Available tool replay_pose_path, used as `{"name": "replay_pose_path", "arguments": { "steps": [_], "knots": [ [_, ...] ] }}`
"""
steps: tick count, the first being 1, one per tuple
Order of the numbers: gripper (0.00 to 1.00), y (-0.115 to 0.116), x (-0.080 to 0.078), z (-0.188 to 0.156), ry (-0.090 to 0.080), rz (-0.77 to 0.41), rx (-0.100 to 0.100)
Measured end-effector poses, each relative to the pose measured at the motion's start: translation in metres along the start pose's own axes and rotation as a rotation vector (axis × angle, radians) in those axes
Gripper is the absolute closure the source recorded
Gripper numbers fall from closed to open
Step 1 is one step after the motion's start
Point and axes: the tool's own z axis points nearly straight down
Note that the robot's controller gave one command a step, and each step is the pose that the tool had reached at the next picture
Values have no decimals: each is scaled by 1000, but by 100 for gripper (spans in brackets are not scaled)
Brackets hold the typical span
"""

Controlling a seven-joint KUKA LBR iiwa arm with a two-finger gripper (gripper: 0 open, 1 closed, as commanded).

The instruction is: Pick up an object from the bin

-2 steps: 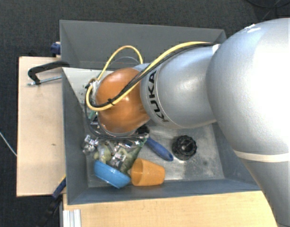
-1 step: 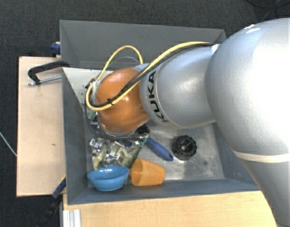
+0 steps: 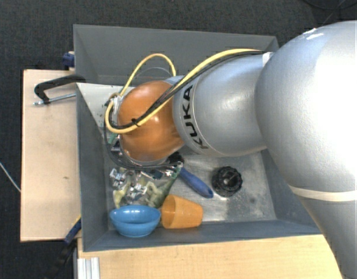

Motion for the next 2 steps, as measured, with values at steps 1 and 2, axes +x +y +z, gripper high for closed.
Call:
{"name": "replay_pose_path", "arguments": {
  "steps": [1, 2],
  "knots": [
    [100, -1, -4, -112, -7, 1, 7],
    [100, -2, -6, -119, -1, 3, 2]
  ]
}}
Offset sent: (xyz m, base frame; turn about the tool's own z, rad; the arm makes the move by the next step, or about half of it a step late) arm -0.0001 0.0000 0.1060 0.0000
